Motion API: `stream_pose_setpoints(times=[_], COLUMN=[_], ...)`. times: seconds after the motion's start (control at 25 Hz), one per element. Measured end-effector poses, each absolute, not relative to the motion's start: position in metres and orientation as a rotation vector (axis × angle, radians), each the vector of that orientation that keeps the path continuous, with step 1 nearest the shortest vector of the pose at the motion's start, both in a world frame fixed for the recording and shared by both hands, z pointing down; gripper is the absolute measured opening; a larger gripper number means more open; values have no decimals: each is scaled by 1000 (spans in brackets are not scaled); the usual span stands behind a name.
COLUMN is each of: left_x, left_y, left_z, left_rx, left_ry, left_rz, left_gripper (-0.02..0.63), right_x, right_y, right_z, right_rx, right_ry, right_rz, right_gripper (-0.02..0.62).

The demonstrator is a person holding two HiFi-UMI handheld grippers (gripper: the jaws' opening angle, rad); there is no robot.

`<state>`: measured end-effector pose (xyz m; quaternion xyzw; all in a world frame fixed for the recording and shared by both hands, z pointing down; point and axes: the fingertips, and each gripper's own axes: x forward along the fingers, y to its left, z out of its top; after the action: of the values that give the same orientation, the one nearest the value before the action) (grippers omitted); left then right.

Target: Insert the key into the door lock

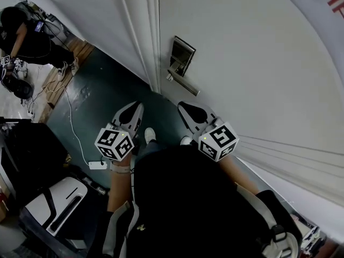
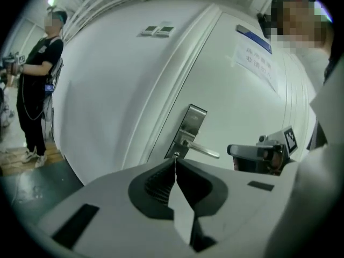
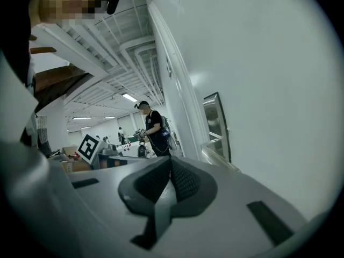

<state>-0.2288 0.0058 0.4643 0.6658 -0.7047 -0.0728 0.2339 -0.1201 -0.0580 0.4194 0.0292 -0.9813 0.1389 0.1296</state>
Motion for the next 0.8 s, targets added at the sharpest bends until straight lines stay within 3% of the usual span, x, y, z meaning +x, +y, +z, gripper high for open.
stream_pose_setpoints(times=[0.8], left_x=[-236], left_y=[24], left_z=[426], left_rx=[1917], left_ry=[-2184], left_rz=[107], left_gripper=[15], right_x=[-150], right_y=[-44], right_z=[405], right_rx=[-27], right_ry=[-2872], right_rz=[303], right_gripper=[17])
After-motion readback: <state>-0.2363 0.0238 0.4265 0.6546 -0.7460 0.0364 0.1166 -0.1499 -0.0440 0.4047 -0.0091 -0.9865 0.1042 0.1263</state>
